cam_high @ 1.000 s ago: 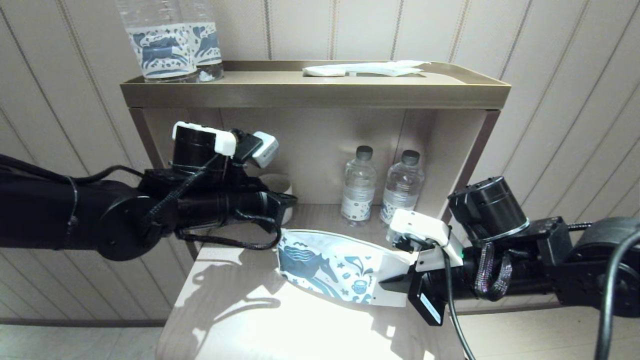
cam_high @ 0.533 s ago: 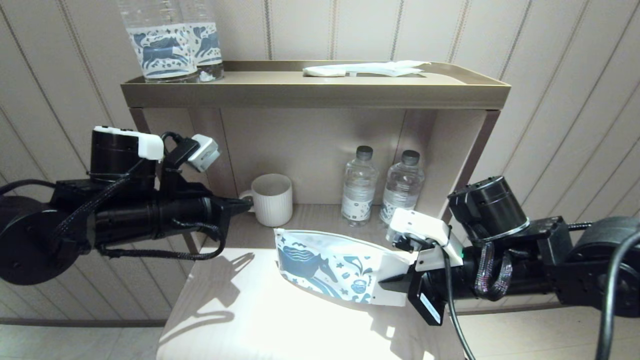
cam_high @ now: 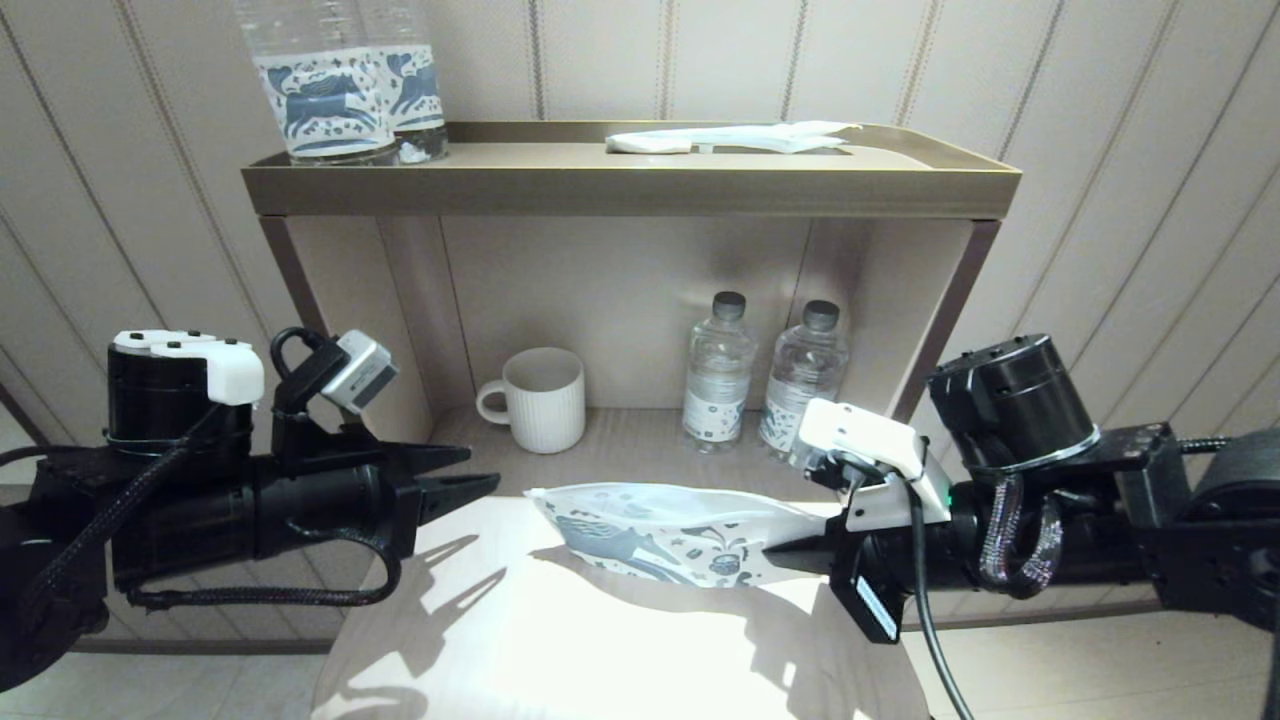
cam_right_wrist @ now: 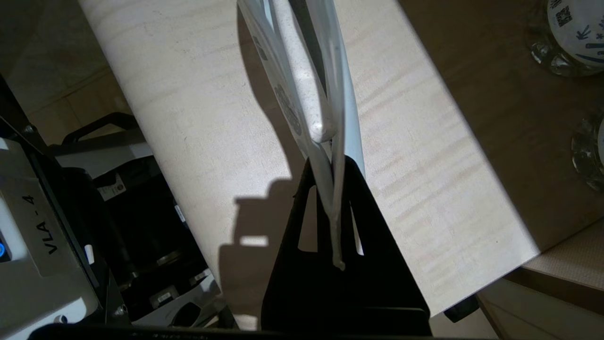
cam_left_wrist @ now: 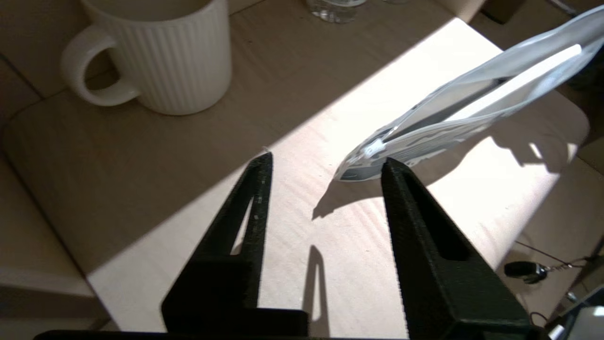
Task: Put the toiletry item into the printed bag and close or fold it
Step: Hand it to the other hand
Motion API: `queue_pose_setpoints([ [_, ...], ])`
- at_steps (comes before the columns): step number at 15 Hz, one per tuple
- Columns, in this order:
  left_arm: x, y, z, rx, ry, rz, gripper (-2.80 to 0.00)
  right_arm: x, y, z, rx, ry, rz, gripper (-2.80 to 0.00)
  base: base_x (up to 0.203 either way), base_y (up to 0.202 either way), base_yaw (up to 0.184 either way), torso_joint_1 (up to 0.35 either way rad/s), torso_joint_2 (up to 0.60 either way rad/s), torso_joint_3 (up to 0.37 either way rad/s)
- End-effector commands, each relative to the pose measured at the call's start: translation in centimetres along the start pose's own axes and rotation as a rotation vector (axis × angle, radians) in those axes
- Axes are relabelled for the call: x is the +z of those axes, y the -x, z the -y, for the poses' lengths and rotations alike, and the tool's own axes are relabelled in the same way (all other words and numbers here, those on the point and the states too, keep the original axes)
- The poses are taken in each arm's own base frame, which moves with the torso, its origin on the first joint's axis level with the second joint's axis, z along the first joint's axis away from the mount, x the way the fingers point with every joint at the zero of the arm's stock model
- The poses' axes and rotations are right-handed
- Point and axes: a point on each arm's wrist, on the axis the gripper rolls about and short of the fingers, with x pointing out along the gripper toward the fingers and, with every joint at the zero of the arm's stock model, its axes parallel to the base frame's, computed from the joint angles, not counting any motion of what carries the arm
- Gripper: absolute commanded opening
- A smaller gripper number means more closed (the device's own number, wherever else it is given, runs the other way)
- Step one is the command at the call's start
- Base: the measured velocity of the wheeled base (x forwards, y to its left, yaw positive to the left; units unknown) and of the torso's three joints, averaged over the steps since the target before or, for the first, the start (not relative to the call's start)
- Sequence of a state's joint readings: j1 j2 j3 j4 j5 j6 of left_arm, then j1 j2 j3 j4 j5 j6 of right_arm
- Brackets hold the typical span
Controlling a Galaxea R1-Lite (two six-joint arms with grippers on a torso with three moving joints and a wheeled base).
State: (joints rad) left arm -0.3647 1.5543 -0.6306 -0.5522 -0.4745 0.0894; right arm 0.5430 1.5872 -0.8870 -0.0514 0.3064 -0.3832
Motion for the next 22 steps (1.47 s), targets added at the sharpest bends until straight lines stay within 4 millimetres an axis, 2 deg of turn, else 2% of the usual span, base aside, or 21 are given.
queue_pose_setpoints([
  [1,-0.6,0.6,0.0,-0.020,-0.002,0.003,0.00,0.6,0.9,-0.1,-0.012,0.013,0.034,-2.80,0.000,0.000,0.000,0.000,0.00,0.000],
  [5,-1.1,0.3,-0.8,-0.034,-0.014,-0.013,0.00,1.4,2.6,-0.1,-0.023,0.023,0.096,-2.80,0.000,0.000,0.000,0.000,0.00,0.000],
  [10,-1.9,-0.6,-1.2,-0.041,0.009,-0.048,0.00,2.1,2.8,0.3,-0.035,0.006,0.115,-2.80,0.000,0.000,0.000,0.000,0.00,0.000],
  [14,-2.1,-0.8,-1.3,-0.043,0.013,-0.056,0.00,2.6,3.9,1.0,-0.070,-0.023,0.148,-2.80,0.000,0.000,0.000,0.000,0.00,0.000],
  [18,-1.8,-1.1,-0.8,-0.074,-0.002,-0.049,0.00,3.0,5.2,1.9,-0.117,-0.047,0.182,-2.80,0.000,0.000,0.000,0.000,0.00,0.000],
  [22,-2.0,-3.3,0.4,-0.146,-0.015,-0.083,0.00,4.0,4.9,2.6,-0.120,-0.130,0.204,-2.80,0.000,0.000,0.000,0.000,0.00,0.000],
])
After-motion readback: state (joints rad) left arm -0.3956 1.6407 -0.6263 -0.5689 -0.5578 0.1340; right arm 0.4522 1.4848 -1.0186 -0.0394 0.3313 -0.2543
